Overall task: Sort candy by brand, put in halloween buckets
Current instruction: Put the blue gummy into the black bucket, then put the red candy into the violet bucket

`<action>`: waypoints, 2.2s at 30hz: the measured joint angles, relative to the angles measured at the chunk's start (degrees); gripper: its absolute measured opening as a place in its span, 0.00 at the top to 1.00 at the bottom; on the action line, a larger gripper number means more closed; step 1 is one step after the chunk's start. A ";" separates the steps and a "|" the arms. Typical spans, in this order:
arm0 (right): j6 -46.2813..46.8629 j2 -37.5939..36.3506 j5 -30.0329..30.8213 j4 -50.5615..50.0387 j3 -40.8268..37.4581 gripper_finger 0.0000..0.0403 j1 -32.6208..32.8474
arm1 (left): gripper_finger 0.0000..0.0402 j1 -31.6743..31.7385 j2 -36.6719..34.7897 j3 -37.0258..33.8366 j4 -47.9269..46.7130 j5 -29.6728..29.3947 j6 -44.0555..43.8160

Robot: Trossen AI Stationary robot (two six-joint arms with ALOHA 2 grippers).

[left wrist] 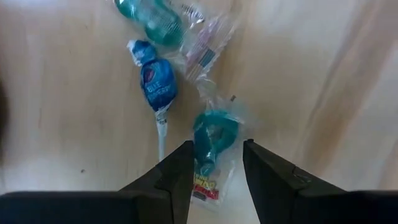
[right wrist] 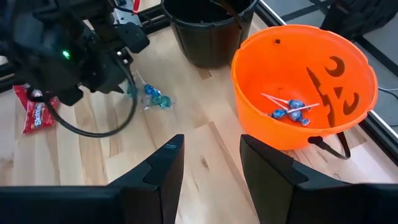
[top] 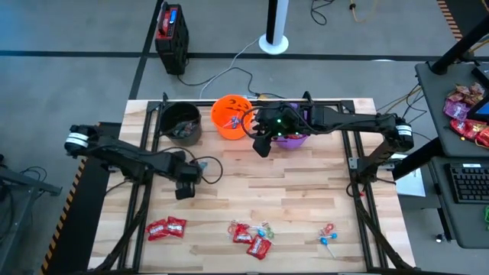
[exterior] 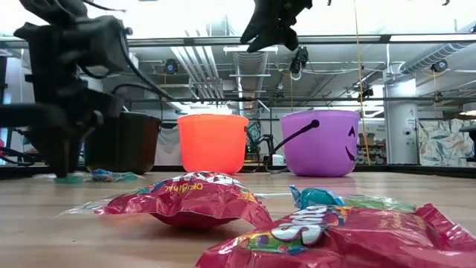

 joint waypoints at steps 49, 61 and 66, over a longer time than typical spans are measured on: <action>4.17 0.00 -1.84 -3.17 -0.02 0.61 1.56 | 1.00 54.57 -2.90 46.48 -32.26 6.96 20.83; 8.56 0.00 -2.04 -10.10 -0.02 0.58 6.26 | 0.89 56.77 2.39 42.51 -28.70 2.51 24.17; 9.56 0.00 -4.67 -10.25 -0.02 0.57 9.44 | 0.82 56.51 2.25 44.38 -28.28 3.04 21.73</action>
